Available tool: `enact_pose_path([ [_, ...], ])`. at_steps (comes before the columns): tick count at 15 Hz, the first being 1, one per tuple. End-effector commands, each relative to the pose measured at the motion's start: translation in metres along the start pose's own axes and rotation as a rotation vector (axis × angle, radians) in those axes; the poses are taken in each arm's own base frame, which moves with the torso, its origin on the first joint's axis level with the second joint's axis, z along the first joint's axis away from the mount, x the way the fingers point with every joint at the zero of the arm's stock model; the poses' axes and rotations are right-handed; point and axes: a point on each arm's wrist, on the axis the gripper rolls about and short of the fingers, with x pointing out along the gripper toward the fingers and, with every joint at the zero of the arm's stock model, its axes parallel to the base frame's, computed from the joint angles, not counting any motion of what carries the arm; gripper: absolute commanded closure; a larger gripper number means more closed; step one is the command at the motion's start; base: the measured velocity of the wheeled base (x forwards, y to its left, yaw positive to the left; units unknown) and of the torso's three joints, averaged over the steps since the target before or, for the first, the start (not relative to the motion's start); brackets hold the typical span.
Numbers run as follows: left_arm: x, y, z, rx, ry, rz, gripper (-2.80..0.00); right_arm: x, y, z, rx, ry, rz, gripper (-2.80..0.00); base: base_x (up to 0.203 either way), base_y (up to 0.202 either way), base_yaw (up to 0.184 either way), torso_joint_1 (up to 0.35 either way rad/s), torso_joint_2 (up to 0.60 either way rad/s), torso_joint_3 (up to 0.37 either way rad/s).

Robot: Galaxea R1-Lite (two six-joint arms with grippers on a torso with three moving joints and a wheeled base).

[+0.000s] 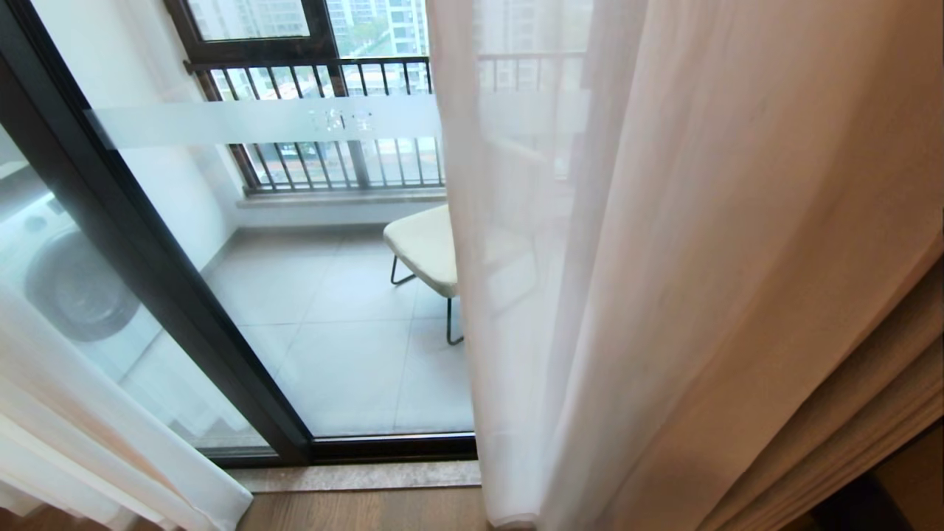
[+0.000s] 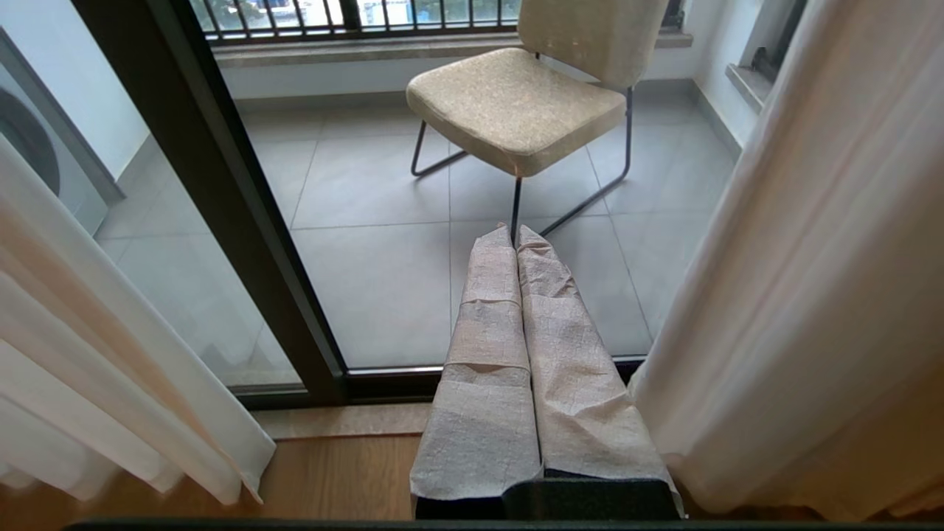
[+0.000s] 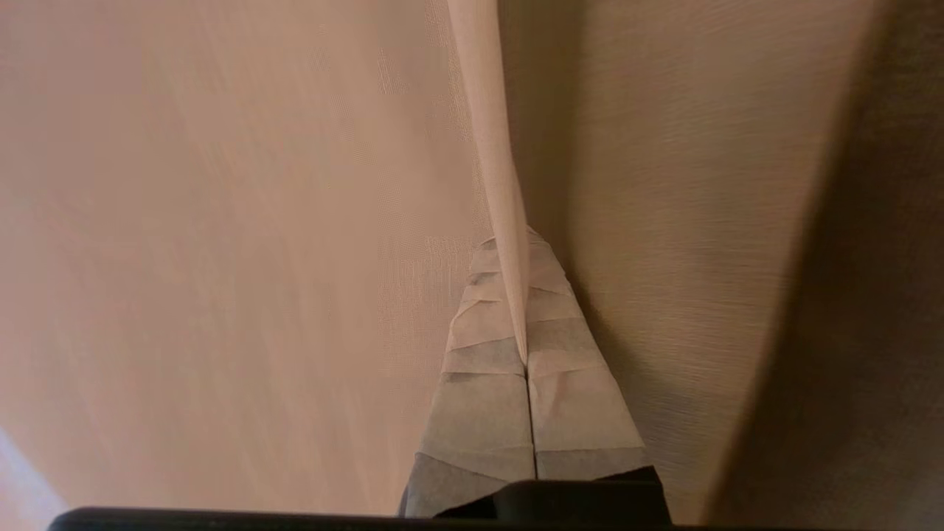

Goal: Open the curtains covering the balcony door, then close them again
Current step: Pull the inner curtains open on both sides

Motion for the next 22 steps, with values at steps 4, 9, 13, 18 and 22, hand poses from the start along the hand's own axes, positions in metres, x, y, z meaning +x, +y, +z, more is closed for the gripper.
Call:
enact_pose_path([
  [4, 0.0, 0.0, 0.0, 0.0, -0.001, 0.0, 0.0, 0.007, -0.02, 0.002, -0.025, -0.011, -0.06, 0.0, 0.0, 0.0, 0.0, 0.0, 0.0, 0.0],
  [9, 0.0, 0.0, 0.0, 0.0, -0.001, 0.0, 0.0, 0.025, -0.086, -0.008, -0.057, 0.003, -0.225, 0.0, 0.0, 0.0, 0.0, 0.0, 0.0, 0.0],
  [13, 0.0, 0.0, 0.0, 0.0, -0.001, 0.0, 0.0, 0.028, -0.156, -0.018, -0.088, 0.012, -0.362, 0.0, 0.0, 0.0, 0.0, 0.0, 0.0, 0.0],
  [18, 0.0, 0.0, 0.0, 0.0, -0.001, 0.0, 0.0, 0.02, -0.217, -0.029, -0.128, 0.012, -0.478, 0.0, 0.0, 0.0, 0.0, 0.0, 0.0, 0.0],
  [22, 0.0, 0.0, 0.0, 0.0, -0.001, 0.0, 0.0, 0.016, -0.234, -0.034, -0.14, 0.016, -0.51, 0.0, 0.0, 0.0, 0.0, 0.0, 0.0, 0.0],
])
